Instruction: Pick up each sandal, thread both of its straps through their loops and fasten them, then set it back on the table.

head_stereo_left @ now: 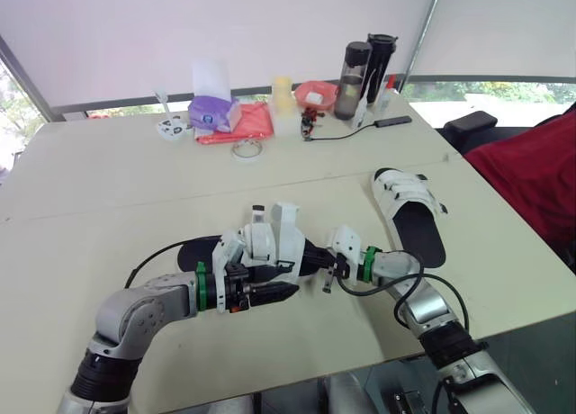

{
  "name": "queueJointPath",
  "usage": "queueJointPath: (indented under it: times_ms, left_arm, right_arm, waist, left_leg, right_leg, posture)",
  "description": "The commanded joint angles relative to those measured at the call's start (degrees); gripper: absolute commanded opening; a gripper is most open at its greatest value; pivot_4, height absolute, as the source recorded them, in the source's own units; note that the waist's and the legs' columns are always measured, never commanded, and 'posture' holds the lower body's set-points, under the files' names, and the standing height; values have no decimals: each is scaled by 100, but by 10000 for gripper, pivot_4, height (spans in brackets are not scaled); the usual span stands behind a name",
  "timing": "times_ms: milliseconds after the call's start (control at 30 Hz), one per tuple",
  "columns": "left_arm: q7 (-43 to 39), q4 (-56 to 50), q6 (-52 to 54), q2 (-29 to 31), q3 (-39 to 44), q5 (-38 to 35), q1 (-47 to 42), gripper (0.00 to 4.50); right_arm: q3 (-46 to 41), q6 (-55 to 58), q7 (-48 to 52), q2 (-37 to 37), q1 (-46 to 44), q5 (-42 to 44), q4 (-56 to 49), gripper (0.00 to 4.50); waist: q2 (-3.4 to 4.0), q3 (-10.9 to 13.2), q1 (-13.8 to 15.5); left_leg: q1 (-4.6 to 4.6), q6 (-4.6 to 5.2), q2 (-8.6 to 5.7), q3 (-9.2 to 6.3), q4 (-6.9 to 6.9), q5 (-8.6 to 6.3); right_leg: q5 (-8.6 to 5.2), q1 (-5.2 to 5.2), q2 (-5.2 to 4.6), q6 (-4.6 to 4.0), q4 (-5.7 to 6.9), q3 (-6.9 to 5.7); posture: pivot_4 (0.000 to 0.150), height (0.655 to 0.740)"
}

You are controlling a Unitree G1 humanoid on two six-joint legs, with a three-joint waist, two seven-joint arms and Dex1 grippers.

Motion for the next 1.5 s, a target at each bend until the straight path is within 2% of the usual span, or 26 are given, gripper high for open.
queueJointPath:
  times_ms: [33,133,300,500,1000,1233,1500]
  left_arm:
    - [266,0,34,-101,283,-99,3,15281]
    - [332,-8,96,-139,278,-134,57,263]
    - [351,-31,165,-95,300,-215,163,263]
    - [-9,-59,232,357,189,-203,365,263]
    - [-1198,-279,-211,1488,-342,257,935,263]
    - [-2166,-520,-826,2208,-696,598,1077,263]
    - [-2570,-551,-1158,2198,-729,600,849,263]
  right_arm:
    - [266,211,4,-35,207,-360,377,0]
    - [275,205,4,-33,218,-371,376,0]
    - [282,208,2,-36,225,-378,372,0]
    - [307,190,5,-21,194,-389,423,0]
    - [316,140,25,-51,160,-393,488,0]
    - [303,138,45,-57,138,-394,514,0]
    - [282,141,44,-55,133,-394,527,0]
  waist:
    - [0,0,-3]
    - [0,0,-9]
    - [0,0,-12]
    - [1,-1,-30]
    - [2,0,-37]
    - [7,0,-39]
    - [11,-4,-34]
  left_leg:
    - [0,0,0,0,-1,0]
    - [0,1,0,0,-4,0]
    - [0,0,0,1,-5,0]
    - [0,-4,2,1,-7,-2]
    - [-7,-12,11,6,-11,-14]
    - [-15,-18,17,7,-12,-20]
    - [-15,-15,23,12,-51,-23]
  right_leg:
    - [0,0,0,0,0,0]
    - [0,-1,6,0,0,-1]
    - [0,-1,7,0,0,-2]
    - [0,-6,6,0,0,-2]
    - [-1,-45,-3,-3,-7,2]
    - [-1,-53,-3,-5,-16,6]
    - [20,-40,-3,-35,-66,-3]
  posture:
    - [1500,7400]
    - [1500,7400]
    - [1500,7400]
    - [1500,7400]
    - [1500,7400]
    - [1500,7400]
    - [1500,7400]
